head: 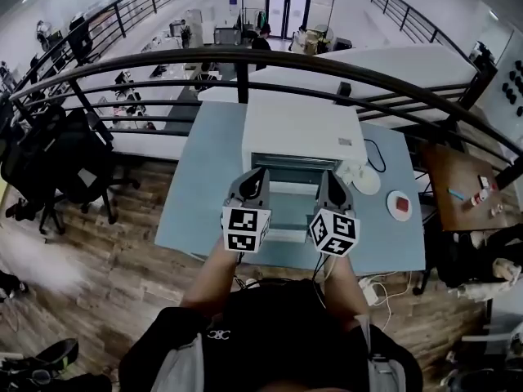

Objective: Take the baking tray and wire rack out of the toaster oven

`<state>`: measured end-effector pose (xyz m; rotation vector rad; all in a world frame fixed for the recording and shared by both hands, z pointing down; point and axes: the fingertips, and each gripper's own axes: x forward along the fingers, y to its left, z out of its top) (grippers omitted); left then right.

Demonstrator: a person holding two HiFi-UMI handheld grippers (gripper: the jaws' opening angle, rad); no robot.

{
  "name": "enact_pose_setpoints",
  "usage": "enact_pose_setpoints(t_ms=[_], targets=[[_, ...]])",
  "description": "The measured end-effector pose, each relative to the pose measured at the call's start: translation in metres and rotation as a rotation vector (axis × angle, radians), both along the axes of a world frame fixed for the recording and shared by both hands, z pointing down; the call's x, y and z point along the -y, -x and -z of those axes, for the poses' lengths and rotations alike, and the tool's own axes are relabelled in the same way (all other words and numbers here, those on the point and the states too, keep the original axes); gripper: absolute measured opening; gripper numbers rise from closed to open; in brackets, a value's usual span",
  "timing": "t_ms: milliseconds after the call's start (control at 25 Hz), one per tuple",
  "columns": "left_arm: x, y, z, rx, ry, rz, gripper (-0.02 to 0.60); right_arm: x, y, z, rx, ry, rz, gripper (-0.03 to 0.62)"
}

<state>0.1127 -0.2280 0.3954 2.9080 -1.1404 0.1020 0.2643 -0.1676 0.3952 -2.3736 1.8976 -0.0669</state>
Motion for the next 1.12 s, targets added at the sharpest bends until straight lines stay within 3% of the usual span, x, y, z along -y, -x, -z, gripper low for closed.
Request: enact_pose_setpoints(t_ms=[360, 600, 840, 1000, 1120], targets=[[0.019, -0.021, -0.026, 0.040, 0.039, 0.015, 0.009, 0.013, -0.031, -0.025, 0.016, 0.052, -0.018, 0.002], [0.025, -0.028, -0.056, 0.061, 0.118, 0.022, 0.009, 0.014, -0.042, -0.052, 0.065, 0.106, -0.015, 0.002], [0.034, -0.040, -0.102, 0.098, 0.211, 0.027, 0.009, 0.027, -0.065, -0.106, 0.299, 0.181, -0.024, 0.002], [0.040, -0.049, -0.123, 0.094, 0.240, 0.020, 0.009, 0.032, -0.083, -0.130, 0.475, 0.169, -0.045, 0.002], [0.046, -0.049, -0.136, 0.023, 0.326, 0.039, 0.009, 0.039, -0.092, -0.150, 0.605, 0.166, -0.050, 0.002]])
